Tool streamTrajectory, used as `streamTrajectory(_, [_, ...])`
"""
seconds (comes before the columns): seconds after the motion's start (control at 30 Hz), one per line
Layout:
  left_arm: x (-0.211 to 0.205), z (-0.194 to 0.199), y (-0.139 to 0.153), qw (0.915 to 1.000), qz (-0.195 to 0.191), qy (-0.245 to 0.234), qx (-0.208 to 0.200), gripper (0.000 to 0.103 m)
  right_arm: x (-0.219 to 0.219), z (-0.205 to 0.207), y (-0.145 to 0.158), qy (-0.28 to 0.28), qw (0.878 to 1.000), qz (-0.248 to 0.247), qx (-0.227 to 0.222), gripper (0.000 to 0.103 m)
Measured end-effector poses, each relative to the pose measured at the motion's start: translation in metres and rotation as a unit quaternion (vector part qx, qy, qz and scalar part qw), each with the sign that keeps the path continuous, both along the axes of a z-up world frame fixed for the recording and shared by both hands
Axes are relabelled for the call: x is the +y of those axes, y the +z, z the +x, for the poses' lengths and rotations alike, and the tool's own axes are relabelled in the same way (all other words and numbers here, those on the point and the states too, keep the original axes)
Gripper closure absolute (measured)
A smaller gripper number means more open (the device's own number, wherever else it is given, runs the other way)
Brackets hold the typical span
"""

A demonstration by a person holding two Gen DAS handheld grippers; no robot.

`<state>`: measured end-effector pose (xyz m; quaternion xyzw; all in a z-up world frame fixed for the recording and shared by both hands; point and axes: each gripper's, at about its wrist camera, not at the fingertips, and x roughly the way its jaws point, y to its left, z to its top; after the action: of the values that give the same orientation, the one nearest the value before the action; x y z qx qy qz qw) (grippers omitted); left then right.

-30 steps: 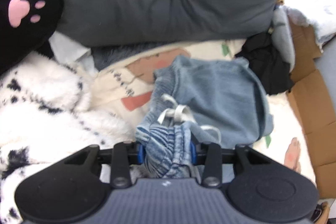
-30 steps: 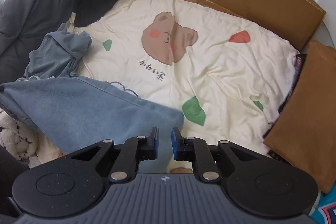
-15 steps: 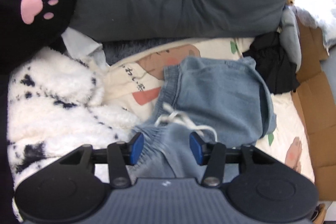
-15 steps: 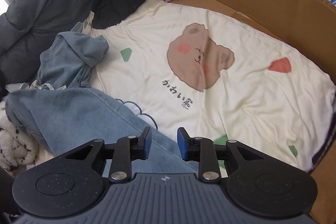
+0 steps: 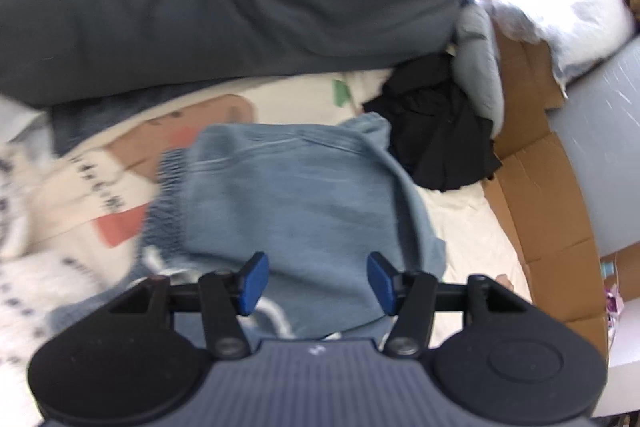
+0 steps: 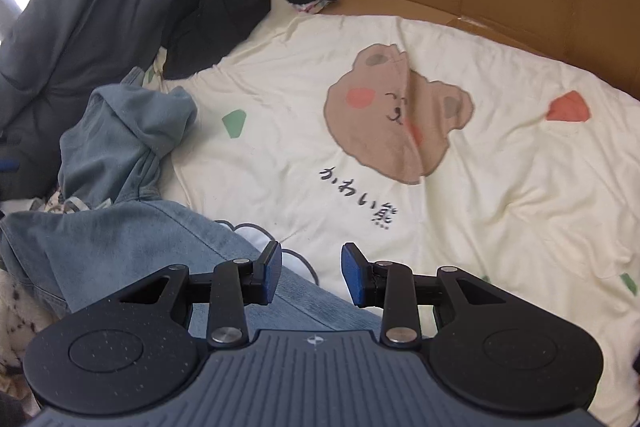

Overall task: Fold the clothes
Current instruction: 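Lower the jeans waistband onto the duvet with the left gripper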

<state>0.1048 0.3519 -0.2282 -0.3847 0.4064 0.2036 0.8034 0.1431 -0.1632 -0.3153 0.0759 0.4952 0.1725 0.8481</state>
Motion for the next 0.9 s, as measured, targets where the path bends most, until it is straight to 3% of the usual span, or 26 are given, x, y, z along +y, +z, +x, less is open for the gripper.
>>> streamTrajectory(0.43, [-0.018,0.102,-0.023,0.9994,0.006,-0.012,-0.032,0.037,0.008,-0.005,-0.025,-0.051,0.998,0.036,-0.001,0.063])
streamTrajectory(0.57, [-0.024,0.132,-0.03,0.9989,-0.008,-0.021,-0.041,0.034,0.009,-0.006,-0.025,-0.053,0.998,0.04,-0.003,0.063])
streamTrajectory(0.9, [-0.032,0.162,-0.06,0.9996,-0.02,-0.012,-0.014,0.037,0.01,-0.005,-0.026,-0.058,0.997,0.046,-0.004,0.063])
